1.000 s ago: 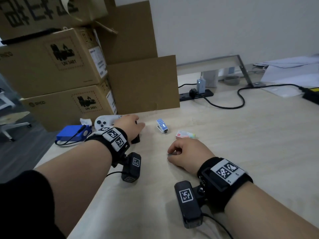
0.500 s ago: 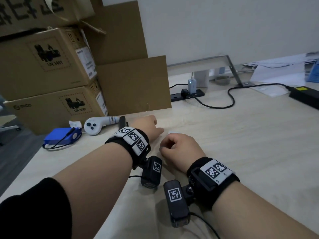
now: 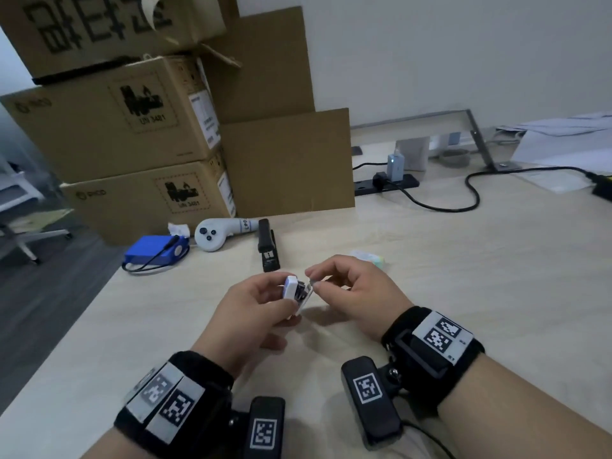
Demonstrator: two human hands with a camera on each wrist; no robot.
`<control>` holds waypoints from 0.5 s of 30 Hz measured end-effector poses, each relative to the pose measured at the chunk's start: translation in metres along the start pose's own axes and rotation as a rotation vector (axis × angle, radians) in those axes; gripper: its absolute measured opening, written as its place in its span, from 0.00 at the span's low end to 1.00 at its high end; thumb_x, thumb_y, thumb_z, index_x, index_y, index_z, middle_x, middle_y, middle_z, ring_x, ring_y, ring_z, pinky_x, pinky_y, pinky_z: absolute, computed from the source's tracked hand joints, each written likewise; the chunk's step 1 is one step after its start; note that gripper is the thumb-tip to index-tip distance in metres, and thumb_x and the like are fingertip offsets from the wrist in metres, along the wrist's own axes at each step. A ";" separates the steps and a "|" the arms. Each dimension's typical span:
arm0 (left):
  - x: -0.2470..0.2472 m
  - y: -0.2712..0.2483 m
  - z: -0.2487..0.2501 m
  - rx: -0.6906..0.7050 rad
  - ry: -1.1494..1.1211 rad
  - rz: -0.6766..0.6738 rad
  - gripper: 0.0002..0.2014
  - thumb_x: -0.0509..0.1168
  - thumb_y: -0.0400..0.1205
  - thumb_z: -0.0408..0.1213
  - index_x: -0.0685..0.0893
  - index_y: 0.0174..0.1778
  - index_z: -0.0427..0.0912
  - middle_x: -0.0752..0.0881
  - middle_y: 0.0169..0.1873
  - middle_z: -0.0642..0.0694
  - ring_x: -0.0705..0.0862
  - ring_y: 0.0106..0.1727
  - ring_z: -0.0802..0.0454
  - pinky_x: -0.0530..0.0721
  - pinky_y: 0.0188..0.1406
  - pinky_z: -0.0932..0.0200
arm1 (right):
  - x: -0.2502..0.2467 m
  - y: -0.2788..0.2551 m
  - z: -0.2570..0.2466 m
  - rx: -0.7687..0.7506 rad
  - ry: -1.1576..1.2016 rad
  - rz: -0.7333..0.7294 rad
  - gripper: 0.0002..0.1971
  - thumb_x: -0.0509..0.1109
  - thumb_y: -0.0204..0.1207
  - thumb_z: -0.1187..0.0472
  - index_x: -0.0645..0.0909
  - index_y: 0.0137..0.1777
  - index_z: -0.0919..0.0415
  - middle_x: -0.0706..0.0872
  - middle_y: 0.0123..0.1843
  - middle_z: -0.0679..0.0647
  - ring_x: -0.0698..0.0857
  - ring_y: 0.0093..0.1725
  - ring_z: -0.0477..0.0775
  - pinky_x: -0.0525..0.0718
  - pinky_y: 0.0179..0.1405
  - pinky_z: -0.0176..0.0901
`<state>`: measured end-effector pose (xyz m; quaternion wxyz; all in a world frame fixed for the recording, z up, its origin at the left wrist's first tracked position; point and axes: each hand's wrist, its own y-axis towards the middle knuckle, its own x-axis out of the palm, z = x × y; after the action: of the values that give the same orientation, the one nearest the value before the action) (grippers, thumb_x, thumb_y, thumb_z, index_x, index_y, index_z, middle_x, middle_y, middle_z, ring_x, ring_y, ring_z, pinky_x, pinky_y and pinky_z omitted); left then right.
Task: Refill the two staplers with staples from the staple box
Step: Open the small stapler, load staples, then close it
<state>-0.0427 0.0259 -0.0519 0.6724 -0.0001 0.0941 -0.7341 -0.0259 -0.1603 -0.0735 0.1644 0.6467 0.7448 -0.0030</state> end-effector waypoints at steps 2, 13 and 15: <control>-0.003 -0.005 -0.011 0.008 -0.096 0.004 0.14 0.71 0.80 0.24 0.91 0.54 0.47 0.94 0.43 0.42 0.90 0.40 0.45 0.80 0.25 0.55 | 0.005 -0.001 -0.002 0.001 -0.008 -0.020 0.05 0.74 0.78 0.62 0.87 0.44 0.49 0.92 0.44 0.46 0.90 0.42 0.50 0.88 0.41 0.44; -0.008 0.001 -0.022 0.047 -0.174 -0.046 0.09 0.74 0.80 0.28 0.90 0.54 0.41 0.94 0.47 0.36 0.91 0.42 0.47 0.86 0.28 0.54 | 0.010 -0.003 -0.002 0.050 0.053 -0.055 0.08 0.76 0.75 0.71 0.87 0.39 0.57 0.92 0.35 0.56 0.90 0.36 0.54 0.92 0.35 0.51; -0.010 0.003 -0.022 0.052 -0.212 -0.047 0.08 0.72 0.82 0.30 0.88 0.56 0.41 0.95 0.48 0.40 0.93 0.44 0.46 0.88 0.30 0.54 | 0.011 -0.001 0.000 0.065 0.073 -0.039 0.08 0.75 0.75 0.73 0.85 0.38 0.60 0.92 0.37 0.64 0.91 0.34 0.57 0.92 0.34 0.53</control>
<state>-0.0419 0.0383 -0.0728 0.6609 -0.0625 0.0035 -0.7479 -0.0282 -0.1503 -0.0766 0.1161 0.6366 0.7624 -0.0068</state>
